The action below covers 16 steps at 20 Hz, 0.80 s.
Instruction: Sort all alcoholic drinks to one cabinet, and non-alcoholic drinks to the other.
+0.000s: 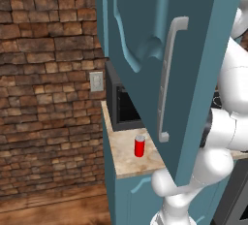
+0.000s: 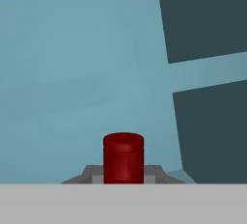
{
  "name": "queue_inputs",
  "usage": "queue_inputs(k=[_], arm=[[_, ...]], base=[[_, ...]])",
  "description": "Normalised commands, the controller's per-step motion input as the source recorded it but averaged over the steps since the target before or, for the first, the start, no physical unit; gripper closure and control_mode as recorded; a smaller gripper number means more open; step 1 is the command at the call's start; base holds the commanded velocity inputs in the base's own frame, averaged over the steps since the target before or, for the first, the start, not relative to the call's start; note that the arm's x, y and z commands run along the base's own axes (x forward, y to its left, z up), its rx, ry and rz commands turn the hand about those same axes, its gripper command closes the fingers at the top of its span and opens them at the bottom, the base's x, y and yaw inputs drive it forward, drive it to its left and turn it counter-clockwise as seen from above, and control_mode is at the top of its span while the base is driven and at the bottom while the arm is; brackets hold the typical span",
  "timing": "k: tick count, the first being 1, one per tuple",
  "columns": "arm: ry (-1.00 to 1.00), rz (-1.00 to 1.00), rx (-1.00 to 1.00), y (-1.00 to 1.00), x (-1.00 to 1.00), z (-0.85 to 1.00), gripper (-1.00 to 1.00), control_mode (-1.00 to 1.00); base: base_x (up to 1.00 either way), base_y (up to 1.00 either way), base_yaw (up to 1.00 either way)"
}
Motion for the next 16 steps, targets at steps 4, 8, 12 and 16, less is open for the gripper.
queue_inputs(k=[4, 8, 12, 16], arm=[[-0.01, 0.0, 0.0, -0.1, 0.23, -0.12, 1.0, -1.0], [0.0, 0.0, 0.0, -0.11, 0.23, -0.06, 1.0, -1.0], [0.0, 0.0, 0.0, -0.09, 0.26, -0.04, 1.0, -1.0], [0.0, 0.0, 0.0, -0.06, 0.25, -0.08, 1.0, -1.0]], base=[[0.0, 0.0, 0.0], [0.0, 0.0, 0.0], [0.0, 0.0, 0.0], [0.0, 0.0, 0.0]])
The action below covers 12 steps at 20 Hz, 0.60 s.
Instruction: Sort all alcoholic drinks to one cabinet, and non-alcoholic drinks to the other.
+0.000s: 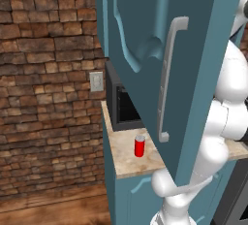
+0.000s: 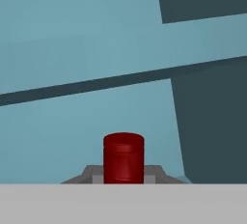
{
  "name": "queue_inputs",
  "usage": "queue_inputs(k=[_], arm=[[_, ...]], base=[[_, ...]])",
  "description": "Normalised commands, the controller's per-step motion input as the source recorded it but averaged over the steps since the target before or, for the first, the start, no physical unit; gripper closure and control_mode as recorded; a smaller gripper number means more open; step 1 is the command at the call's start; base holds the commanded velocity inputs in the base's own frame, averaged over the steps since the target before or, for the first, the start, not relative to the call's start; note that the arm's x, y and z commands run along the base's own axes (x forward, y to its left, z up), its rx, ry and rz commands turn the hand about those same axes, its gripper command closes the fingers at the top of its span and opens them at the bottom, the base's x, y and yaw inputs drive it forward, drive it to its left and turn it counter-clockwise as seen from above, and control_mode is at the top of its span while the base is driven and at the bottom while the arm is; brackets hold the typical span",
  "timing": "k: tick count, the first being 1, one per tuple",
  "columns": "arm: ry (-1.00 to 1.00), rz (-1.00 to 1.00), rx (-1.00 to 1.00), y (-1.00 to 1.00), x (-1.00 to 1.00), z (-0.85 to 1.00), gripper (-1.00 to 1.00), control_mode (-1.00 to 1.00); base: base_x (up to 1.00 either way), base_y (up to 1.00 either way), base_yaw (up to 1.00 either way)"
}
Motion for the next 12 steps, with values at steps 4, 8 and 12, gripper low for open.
queue_inputs(k=[4, 8, 12], arm=[[0.0, 0.0, 0.0, -0.02, 0.27, -0.09, 1.0, -1.0], [0.0, 0.0, 0.0, 0.0, 0.3, -0.06, 1.0, -1.0], [0.0, 0.0, 0.0, 0.0, 0.38, -0.02, 1.0, -1.0]], base=[[0.0, 0.0, 0.0], [0.0, 0.0, 0.0], [0.0, 0.0, 0.0]])
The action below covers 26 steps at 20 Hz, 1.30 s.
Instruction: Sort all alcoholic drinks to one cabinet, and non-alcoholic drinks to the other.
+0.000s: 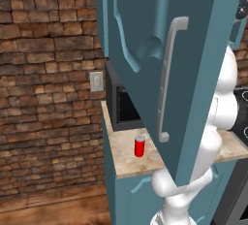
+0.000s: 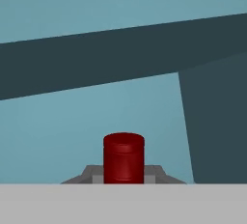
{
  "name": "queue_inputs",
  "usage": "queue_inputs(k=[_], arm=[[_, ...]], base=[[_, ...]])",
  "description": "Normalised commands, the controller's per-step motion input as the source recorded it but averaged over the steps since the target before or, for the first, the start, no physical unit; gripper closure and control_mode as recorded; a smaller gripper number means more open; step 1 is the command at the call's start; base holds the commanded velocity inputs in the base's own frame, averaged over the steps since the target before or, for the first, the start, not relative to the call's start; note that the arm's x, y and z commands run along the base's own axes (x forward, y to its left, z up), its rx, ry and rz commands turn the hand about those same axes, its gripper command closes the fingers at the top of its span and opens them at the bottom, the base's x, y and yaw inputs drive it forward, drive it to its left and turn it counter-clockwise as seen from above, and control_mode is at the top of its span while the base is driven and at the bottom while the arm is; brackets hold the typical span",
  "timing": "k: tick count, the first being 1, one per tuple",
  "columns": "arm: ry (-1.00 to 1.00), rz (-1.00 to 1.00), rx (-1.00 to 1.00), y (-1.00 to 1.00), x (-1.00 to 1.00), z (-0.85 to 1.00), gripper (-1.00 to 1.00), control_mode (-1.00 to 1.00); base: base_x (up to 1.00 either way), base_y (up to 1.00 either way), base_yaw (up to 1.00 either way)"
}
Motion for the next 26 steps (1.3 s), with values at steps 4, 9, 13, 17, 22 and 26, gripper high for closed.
queue_inputs(k=[4, 9, 13, 17, 22, 26], arm=[[0.0, 0.0, 0.0, 0.0, 0.41, -0.02, 1.0, -1.0], [0.0, 0.0, 0.0, -0.12, 0.35, -0.01, 1.0, -1.0], [0.0, 0.0, -0.03, -0.26, 0.25, 0.0, 1.0, -1.0], [0.0, 0.0, -0.05, -0.23, 0.22, -0.07, 1.0, -1.0], [0.0, 0.0, -0.07, -0.16, 0.08, -0.3, 1.0, -1.0], [0.01, 0.0, -0.06, -0.1, 0.13, -0.38, 1.0, -1.0]], base=[[0.0, 0.0, 0.0], [0.0, 0.0, 0.0], [0.0, 0.0, 0.0], [0.0, 0.0, 0.0], [0.0, 0.0, 0.0], [0.0, 0.0, 0.0]])
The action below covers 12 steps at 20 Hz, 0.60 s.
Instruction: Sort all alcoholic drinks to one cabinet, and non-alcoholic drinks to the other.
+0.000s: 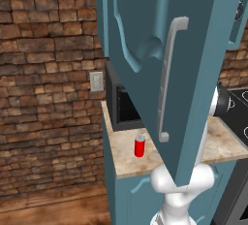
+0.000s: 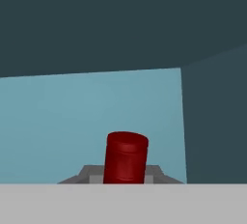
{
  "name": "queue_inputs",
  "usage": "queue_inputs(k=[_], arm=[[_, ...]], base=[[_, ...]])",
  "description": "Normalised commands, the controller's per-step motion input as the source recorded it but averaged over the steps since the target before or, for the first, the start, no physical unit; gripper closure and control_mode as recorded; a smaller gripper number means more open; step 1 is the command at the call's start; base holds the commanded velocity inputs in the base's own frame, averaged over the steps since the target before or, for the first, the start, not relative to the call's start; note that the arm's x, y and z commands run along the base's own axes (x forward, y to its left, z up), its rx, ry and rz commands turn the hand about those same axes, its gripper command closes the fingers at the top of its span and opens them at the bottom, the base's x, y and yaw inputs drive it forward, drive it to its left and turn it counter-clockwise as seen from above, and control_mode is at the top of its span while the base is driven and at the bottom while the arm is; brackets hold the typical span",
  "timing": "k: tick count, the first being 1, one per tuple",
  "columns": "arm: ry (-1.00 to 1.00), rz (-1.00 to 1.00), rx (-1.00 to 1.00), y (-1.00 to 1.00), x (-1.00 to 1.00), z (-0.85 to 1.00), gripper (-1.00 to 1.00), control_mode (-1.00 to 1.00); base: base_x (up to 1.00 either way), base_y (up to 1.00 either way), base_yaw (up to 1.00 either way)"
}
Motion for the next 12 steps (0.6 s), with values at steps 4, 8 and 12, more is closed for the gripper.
queue_inputs(k=[4, 8, 12], arm=[[0.0, 0.0, -0.07, -0.02, 0.1, -0.45, -1.0, -1.0], [0.0, 0.0, -0.06, 0.0, 0.03, -0.21, -1.0, -1.0], [0.0, -0.01, 0.0, 0.0, -0.04, 0.0, -1.0, -1.0]], base=[[0.0, 0.0, 0.0], [0.0, 0.0, 0.0], [0.0, 0.0, 0.0]])
